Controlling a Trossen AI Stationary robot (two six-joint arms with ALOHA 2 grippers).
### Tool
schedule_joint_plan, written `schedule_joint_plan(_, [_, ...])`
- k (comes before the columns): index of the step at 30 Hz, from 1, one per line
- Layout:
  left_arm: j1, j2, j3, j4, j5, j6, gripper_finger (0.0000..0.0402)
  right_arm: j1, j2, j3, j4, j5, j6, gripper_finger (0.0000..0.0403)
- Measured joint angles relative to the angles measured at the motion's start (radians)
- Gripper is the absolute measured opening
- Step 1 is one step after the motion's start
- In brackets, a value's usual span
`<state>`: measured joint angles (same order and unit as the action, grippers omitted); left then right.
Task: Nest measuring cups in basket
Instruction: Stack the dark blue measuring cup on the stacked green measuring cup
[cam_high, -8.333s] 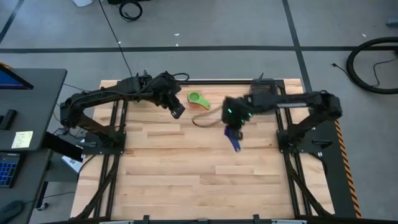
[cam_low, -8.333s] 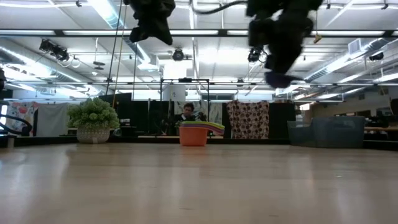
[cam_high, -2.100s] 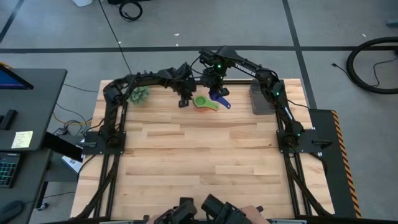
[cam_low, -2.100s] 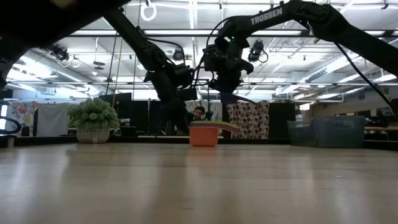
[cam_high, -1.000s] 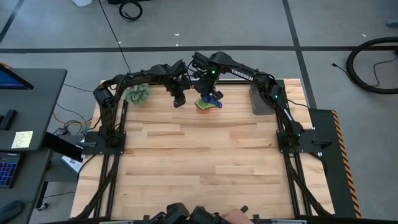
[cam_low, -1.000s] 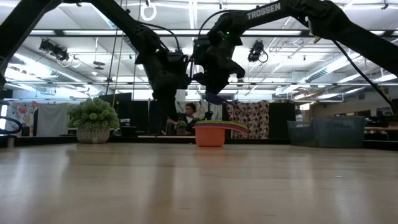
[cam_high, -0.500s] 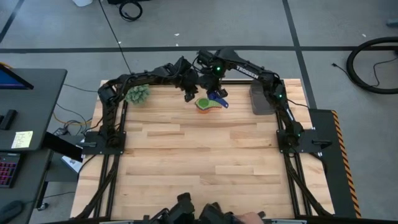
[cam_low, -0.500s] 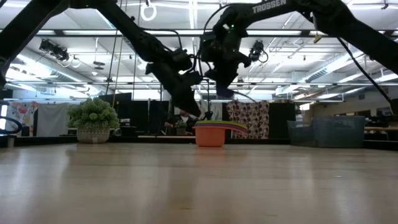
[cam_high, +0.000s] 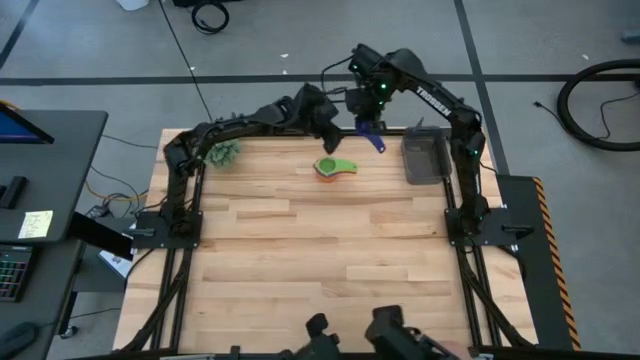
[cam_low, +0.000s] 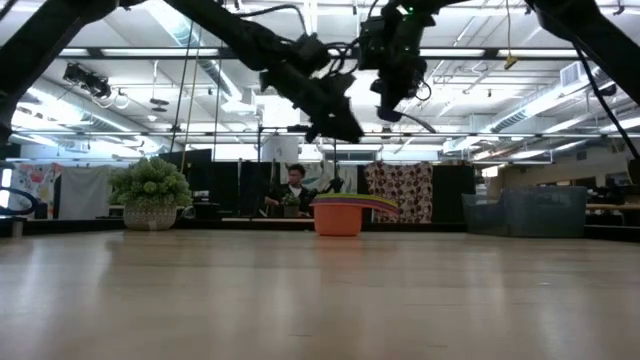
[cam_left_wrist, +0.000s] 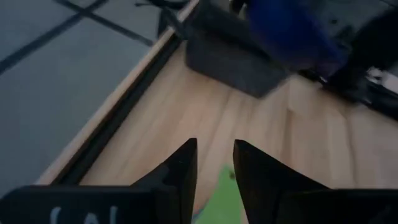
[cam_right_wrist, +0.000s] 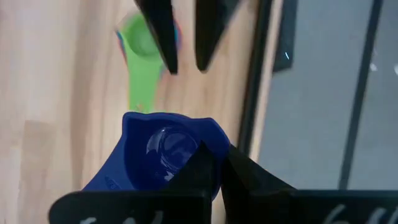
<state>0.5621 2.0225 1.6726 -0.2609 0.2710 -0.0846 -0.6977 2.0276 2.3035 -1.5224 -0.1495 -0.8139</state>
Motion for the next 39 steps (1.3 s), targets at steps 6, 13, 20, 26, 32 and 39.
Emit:
schedule_joint_plan(6, [-0.044,0.109,0.129,-0.023,-0.059,-0.149,0.0109,-0.046,-0.027,0.000,-0.051,0.058,0.016,0.0016])
schedule_joint_plan(13, [-0.089,0.231,0.285,-0.121,-0.141,-0.200,0.0109,-0.093,-0.072,0.000,-0.051,0.091,0.052,0.0016])
schedule_joint_plan(20, [-0.124,0.254,0.335,-0.327,-0.341,0.029,0.0109,-0.105,-0.105,0.001,-0.047,0.090,0.050,0.0016])
schedule_joint_plan(26, [-0.101,0.255,0.336,-0.471,-0.314,0.102,0.0109,-0.103,-0.110,0.002,-0.047,0.078,0.047,0.0016])
schedule_joint_plan(32, [-0.065,0.267,0.337,-0.456,-0.150,0.156,0.0109,-0.102,-0.110,0.002,-0.048,0.070,0.046,0.0016])
schedule_joint_plan(39, [-0.062,0.269,0.339,-0.419,-0.101,0.196,0.0109,-0.103,-0.110,0.002,-0.048,0.070,0.045,0.0016])
